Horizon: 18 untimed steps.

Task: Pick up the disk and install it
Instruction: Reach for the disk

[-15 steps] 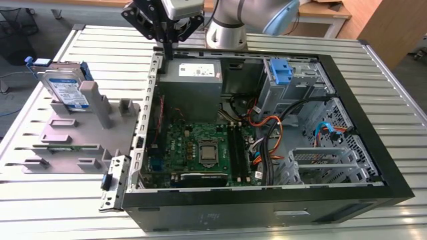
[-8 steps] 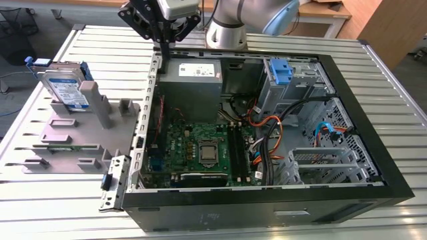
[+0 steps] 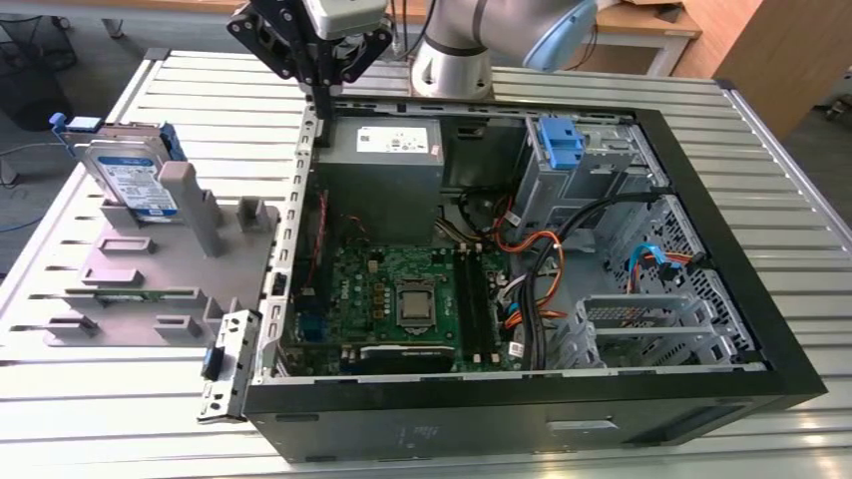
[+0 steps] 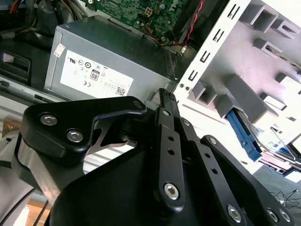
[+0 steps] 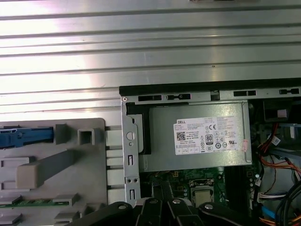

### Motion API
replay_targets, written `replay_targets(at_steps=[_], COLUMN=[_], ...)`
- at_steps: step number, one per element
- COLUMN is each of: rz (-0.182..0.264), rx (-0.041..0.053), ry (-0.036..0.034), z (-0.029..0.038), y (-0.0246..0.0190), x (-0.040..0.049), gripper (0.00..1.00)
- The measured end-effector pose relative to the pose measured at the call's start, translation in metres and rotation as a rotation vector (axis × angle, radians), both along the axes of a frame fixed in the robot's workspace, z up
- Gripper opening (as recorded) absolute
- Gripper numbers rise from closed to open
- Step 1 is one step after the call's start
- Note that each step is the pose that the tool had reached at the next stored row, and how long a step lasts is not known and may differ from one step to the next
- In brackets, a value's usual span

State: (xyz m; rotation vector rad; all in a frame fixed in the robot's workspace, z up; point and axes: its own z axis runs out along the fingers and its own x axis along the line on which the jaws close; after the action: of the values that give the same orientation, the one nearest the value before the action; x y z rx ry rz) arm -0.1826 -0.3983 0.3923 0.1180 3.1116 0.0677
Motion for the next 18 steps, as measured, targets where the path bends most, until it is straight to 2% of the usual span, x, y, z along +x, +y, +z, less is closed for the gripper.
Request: replay_targets(at_steps=[18], rz=[0.000], rx=[0.0000], ry=[-0.0001], z=[-0.0002], y=[-0.0001], x=[-0.0054], gripper=[0.11])
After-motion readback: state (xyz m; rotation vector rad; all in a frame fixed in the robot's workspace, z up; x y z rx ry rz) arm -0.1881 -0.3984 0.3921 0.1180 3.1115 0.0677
